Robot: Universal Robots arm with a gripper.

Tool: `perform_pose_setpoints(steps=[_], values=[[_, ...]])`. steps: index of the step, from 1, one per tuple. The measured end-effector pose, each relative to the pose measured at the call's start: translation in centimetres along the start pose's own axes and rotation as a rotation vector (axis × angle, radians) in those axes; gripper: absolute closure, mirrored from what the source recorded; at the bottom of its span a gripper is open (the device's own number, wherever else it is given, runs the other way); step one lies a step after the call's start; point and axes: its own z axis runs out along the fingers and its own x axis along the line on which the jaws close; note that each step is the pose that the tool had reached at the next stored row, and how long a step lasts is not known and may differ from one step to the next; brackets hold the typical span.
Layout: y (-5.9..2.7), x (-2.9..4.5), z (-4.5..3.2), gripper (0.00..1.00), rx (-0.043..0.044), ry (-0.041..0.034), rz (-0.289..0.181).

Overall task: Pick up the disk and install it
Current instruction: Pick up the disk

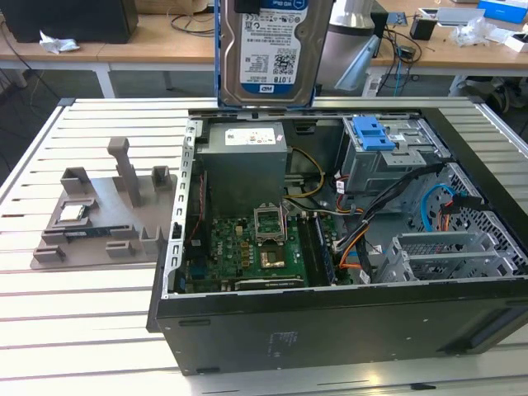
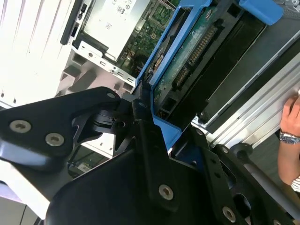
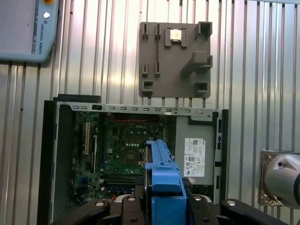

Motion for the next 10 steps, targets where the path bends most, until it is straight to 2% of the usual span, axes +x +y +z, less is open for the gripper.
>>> perform_pose_setpoints(steps=[10], values=[[-0.37, 1.19, 0.08, 0.63, 0.0000, 0.0000, 0.000]])
